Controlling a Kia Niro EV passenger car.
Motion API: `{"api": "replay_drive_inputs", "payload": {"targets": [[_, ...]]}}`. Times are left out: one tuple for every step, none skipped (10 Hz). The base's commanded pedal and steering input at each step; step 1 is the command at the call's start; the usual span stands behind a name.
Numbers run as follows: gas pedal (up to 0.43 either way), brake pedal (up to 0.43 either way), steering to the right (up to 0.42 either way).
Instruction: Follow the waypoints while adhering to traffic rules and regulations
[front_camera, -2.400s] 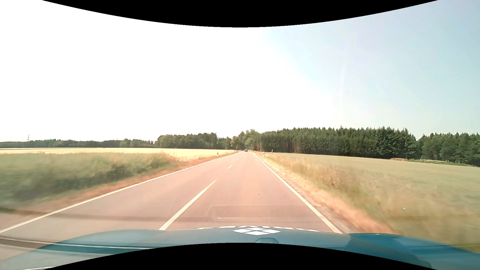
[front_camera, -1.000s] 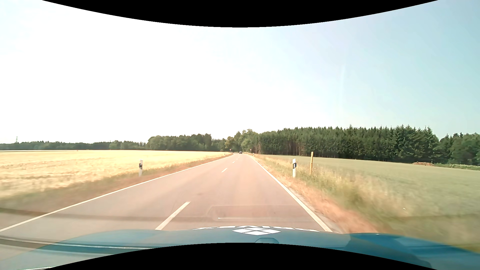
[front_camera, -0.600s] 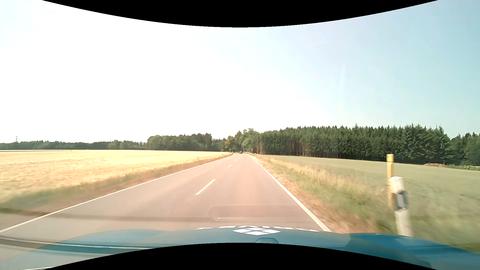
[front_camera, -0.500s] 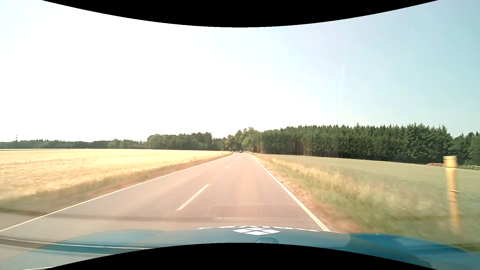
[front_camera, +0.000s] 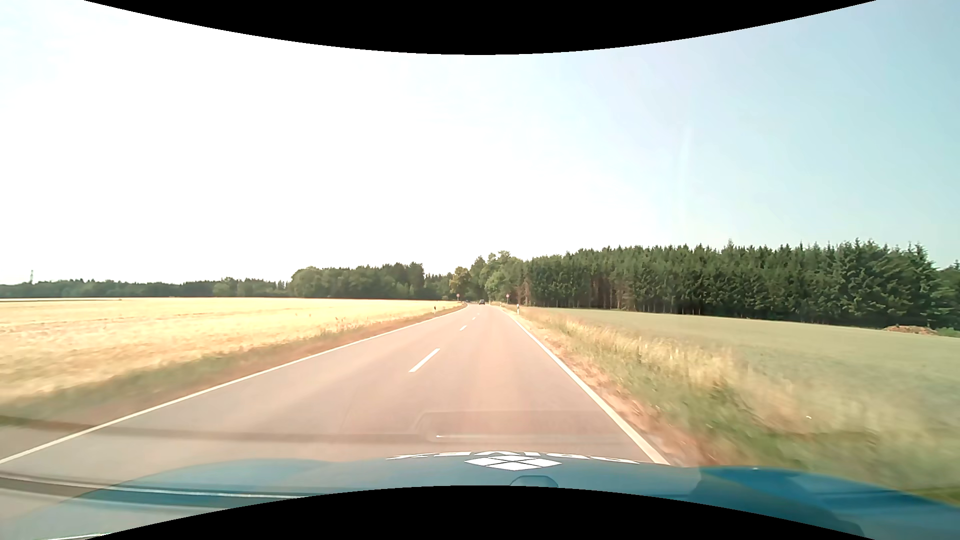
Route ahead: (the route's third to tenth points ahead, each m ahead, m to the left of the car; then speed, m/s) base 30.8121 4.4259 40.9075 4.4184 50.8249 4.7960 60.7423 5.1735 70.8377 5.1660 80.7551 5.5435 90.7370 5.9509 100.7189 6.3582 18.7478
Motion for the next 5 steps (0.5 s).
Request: {"api": "replay_drive_inputs", "payload": {"targets": [[0.169, 0.000, -0.002], [0.169, 0.000, -0.002], [0.169, 0.000, -0.002], [0.169, 0.000, -0.002], [0.169, 0.000, -0.002]]}}
